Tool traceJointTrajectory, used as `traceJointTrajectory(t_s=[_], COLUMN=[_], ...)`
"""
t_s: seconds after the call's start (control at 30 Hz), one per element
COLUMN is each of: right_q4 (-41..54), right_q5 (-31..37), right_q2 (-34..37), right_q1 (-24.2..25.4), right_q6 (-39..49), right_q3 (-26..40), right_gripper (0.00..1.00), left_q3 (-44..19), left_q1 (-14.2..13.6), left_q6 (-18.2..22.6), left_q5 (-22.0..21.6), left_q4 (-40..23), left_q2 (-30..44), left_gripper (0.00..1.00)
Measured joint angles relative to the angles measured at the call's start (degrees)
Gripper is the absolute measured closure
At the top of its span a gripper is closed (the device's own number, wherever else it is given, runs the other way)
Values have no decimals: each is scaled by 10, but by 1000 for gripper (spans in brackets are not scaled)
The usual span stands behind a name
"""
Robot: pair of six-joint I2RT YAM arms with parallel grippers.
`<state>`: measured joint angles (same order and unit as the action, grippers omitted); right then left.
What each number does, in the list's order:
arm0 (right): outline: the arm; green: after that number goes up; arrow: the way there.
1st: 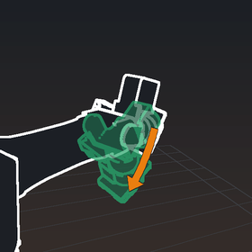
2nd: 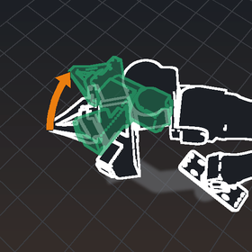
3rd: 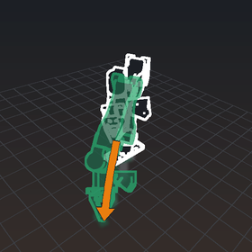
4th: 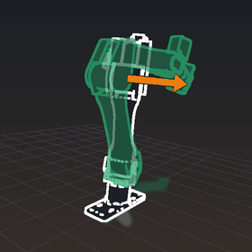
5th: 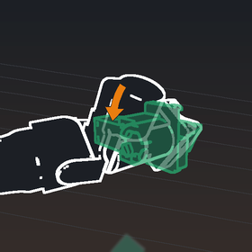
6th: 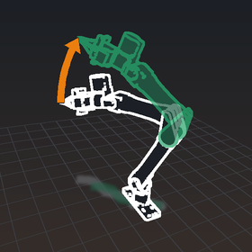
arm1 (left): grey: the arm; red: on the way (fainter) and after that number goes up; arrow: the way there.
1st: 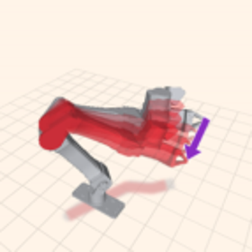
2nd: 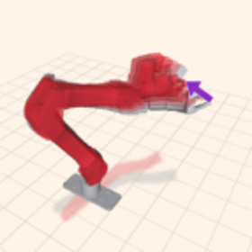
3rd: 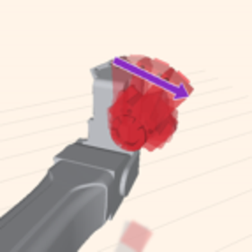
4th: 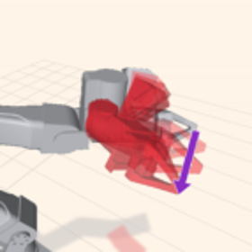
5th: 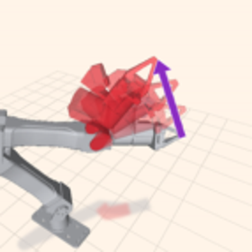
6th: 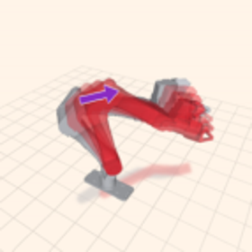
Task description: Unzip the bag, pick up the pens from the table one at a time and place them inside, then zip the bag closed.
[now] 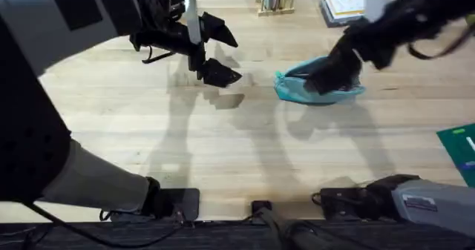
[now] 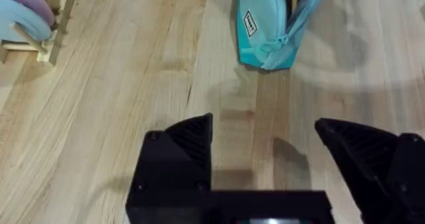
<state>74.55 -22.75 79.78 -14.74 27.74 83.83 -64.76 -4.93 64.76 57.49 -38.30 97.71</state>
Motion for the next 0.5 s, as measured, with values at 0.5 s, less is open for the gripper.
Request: traceJointTrajectory(t_s=[0.5], right_q4=[-163], right_q5=[-1], right_q2=[118], right_q1=[0], right_q6=[-15], right_q3=[0], right_gripper=[4], left_q3=[0], left_q1=[0], left_q6=[0], left_q5=[0], left_q4=[0], left_q2=[0], left_gripper=[54])
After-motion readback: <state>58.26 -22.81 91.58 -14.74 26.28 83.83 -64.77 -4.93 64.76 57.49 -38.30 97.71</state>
